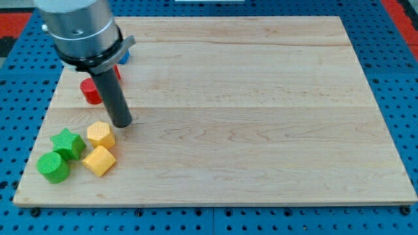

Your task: Move red circle slightly up

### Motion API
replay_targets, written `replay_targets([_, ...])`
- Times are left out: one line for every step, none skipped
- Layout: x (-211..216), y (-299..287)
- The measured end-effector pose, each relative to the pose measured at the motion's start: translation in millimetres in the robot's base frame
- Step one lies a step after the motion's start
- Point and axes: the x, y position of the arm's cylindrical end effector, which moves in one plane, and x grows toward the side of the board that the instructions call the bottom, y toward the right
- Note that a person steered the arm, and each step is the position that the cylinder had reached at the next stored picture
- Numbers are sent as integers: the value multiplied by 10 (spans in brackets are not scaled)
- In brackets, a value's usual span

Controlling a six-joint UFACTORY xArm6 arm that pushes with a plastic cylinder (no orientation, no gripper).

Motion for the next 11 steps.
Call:
replay_targets([-11,109])
replay_targets([-7,138])
replay_targets([-7,138])
replay_targets([-7,180])
replay_targets([-42,166])
replay_targets([-218,157])
replay_targets([-392,-352])
replay_targets([-344,-781])
replay_targets([-647,-780])
replay_targets([-971,-653])
replay_targets([-999,-590])
